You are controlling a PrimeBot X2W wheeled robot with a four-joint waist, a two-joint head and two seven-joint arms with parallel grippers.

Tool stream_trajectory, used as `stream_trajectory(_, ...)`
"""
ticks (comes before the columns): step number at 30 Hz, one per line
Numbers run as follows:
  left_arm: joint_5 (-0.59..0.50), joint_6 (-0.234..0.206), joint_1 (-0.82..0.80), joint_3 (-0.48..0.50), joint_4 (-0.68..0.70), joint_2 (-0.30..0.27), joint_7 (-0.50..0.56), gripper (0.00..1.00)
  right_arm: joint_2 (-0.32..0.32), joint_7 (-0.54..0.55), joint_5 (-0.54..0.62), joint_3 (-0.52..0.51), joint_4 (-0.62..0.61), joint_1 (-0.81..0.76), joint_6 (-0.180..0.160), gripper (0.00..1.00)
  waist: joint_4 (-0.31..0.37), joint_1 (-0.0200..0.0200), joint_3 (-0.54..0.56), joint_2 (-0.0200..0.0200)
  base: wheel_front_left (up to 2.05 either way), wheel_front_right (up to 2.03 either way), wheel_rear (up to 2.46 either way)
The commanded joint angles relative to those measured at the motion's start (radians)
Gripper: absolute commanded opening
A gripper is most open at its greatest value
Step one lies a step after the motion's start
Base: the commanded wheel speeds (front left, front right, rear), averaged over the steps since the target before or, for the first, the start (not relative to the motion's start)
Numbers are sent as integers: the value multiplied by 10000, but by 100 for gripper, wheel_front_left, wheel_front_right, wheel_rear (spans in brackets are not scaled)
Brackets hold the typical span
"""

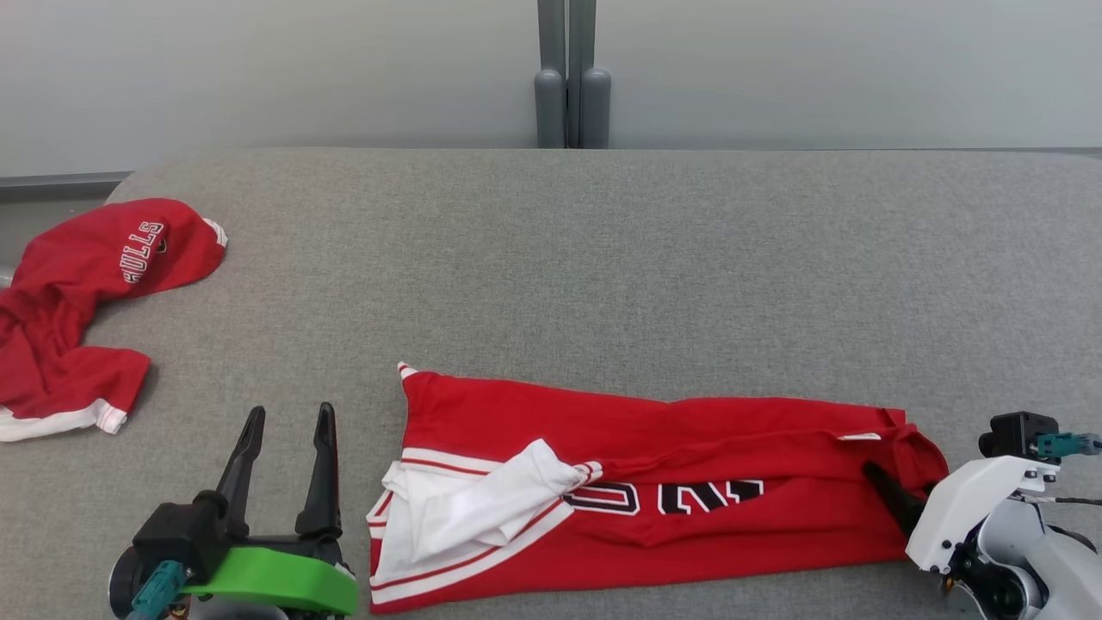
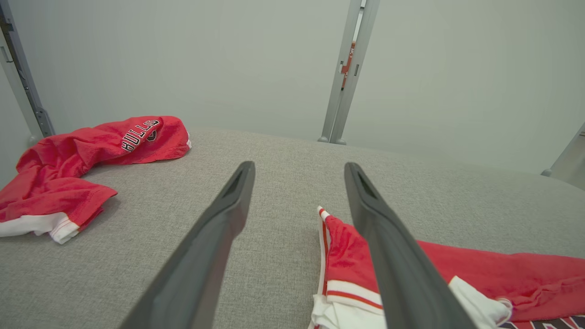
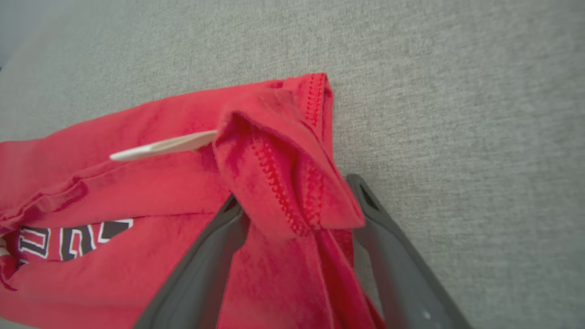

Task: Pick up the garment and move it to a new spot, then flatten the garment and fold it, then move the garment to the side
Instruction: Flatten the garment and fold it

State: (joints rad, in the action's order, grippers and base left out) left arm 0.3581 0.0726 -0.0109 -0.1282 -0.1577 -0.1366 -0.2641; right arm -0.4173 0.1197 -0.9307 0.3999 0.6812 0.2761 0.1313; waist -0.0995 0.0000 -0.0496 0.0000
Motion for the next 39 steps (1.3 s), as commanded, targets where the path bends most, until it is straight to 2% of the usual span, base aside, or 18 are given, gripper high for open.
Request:
stream_trajectory(1,-122,80,-82,75,-39,70,0,100,55,338,-219,204,176,-63,-11,100,-61,0,55,0,0,0,0)
stream_trajectory(2,-149,105,-62,120,-83,94,0,100,36,475,-307,329,183,-57,-11,90,-78,0,82,0,0,0,0)
stream_trajectory(3,-165,136,-47,151,-116,110,0,100,2,519,-379,406,169,-45,-9,66,-87,0,99,0,0,0,0)
stream_trajectory(4,-200,156,-33,182,-166,130,0,100,-10,537,-443,492,152,1,-9,47,-97,0,123,0,0,0,0)
stream_trajectory(5,-231,170,-28,199,-189,150,0,100,-22,512,-477,558,144,44,-9,35,-101,0,135,0,0,0,0)
stream_trajectory(7,-285,224,-20,248,-248,192,0,100,-72,365,-548,701,90,140,-9,0,-108,0,170,0,0,0,0)
stream_trajectory(15,-365,333,65,515,-327,319,-1,100,-487,-619,-752,948,-181,590,-12,0,-7,0,217,0,0,0,0)
stream_trajectory(26,-536,460,128,637,-402,461,-1,100,-1725,-1188,-748,797,-596,865,-14,0,444,0,258,0,0,0,0)
stream_trajectory(33,-594,503,235,742,-522,488,-1,100,-1686,-867,-868,852,-3193,718,-11,0,546,0,442,0,0,0,0)
stream_trajectory(39,-649,533,172,705,-613,463,-1,100,-863,-401,-1560,957,-5404,148,-9,0,89,0,444,0,0,0,0)
